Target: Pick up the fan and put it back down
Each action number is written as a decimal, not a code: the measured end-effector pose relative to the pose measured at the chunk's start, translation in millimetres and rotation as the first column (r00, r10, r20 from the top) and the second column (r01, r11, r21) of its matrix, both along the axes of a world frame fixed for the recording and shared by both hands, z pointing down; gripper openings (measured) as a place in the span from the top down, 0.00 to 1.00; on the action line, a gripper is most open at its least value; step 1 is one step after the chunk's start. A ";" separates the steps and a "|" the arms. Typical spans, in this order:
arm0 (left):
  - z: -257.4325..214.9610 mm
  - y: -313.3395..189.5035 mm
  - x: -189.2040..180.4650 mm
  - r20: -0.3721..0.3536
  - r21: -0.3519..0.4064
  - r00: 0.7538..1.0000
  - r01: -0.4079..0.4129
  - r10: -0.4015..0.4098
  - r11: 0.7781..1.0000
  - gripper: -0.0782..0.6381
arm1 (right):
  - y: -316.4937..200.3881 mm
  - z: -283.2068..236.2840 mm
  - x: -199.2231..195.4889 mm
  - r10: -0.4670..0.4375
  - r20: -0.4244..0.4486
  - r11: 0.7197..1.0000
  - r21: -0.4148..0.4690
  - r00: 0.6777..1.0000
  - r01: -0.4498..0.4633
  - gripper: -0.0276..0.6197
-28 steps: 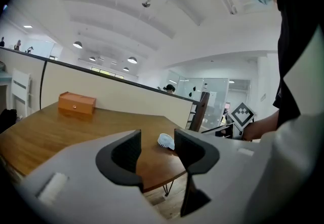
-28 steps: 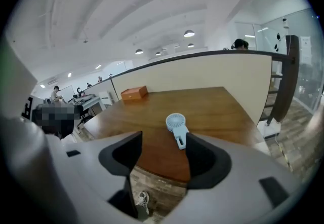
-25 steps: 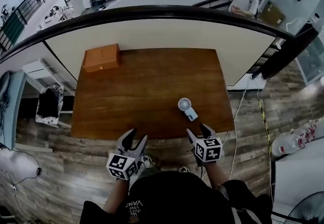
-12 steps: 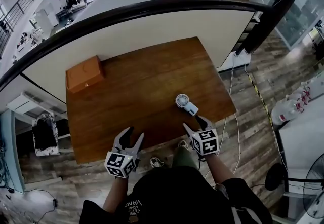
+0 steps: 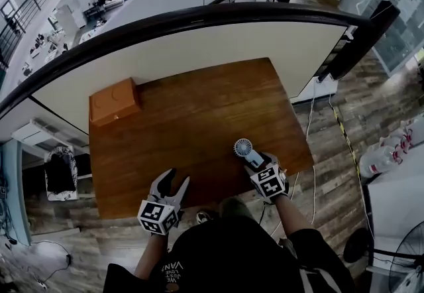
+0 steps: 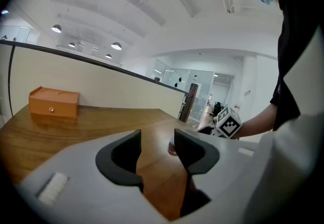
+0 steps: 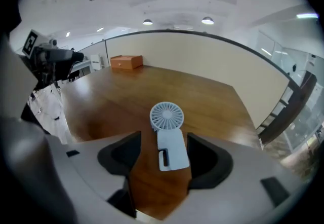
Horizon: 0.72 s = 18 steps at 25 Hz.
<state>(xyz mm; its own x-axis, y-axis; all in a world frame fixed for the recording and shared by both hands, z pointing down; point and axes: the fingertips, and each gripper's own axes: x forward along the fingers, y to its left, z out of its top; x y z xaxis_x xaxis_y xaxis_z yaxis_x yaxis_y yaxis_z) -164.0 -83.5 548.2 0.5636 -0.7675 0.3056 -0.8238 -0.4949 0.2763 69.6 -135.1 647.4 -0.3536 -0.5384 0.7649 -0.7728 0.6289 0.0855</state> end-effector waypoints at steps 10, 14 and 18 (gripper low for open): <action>5.8 -46.6 20.0 0.007 -0.035 1.000 0.025 -0.025 0.999 0.63 | -28.7 34.8 -2.5 -0.142 -0.043 0.985 -0.109 0.989 0.137 0.57; 5.7 -63.1 28.2 0.010 -0.040 1.000 0.023 -0.022 0.999 0.63 | -32.3 36.6 -3.7 -0.147 -0.023 0.980 -0.141 0.989 0.142 0.61; 9.0 -75.1 34.4 0.003 -0.047 1.000 0.018 -0.018 0.999 0.63 | -41.7 35.1 2.6 -0.112 -0.006 0.982 -0.153 0.994 0.109 0.61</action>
<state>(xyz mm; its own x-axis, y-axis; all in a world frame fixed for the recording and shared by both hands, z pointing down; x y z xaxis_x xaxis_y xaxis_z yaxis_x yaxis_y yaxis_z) -129.6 -158.6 557.2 0.5489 -0.7620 0.3435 -0.8332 -0.4664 0.2969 72.2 -176.8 682.5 -0.3923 -0.3736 0.8405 -0.6972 0.7169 -0.0068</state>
